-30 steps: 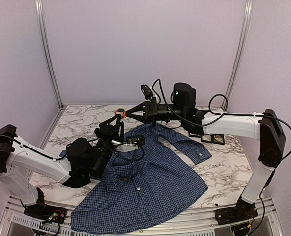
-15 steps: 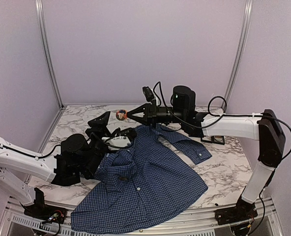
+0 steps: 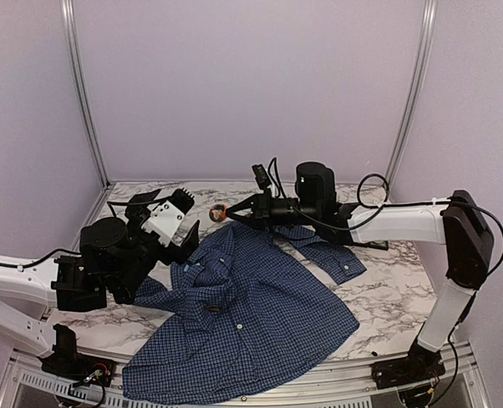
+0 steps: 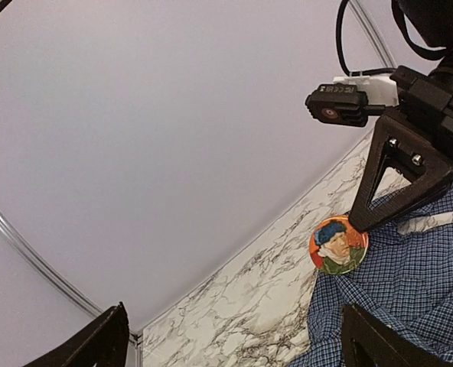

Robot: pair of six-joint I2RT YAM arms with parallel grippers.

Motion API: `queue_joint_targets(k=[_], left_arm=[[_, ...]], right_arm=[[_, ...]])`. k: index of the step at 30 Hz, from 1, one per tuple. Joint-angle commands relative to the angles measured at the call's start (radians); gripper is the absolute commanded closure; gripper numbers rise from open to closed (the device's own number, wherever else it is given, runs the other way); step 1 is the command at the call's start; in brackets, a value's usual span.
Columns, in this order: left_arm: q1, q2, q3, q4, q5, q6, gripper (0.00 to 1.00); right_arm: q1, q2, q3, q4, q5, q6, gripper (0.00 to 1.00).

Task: Remove the brooch from the garment
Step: Place the brooch in the brooch box.

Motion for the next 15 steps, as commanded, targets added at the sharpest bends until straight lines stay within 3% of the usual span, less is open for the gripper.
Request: queue_joint_targets(k=[1,15], left_arm=[[0.002,-0.056,0.019,-0.105,0.038,-0.230,0.01],[0.142,-0.053,0.101,-0.343,0.168,-0.667,0.01]], right_arm=[[-0.020,-0.039,-0.034,-0.030,0.053,-0.044,1.00],[-0.199,-0.167,-0.282,-0.029,0.111,-0.060,1.00]])
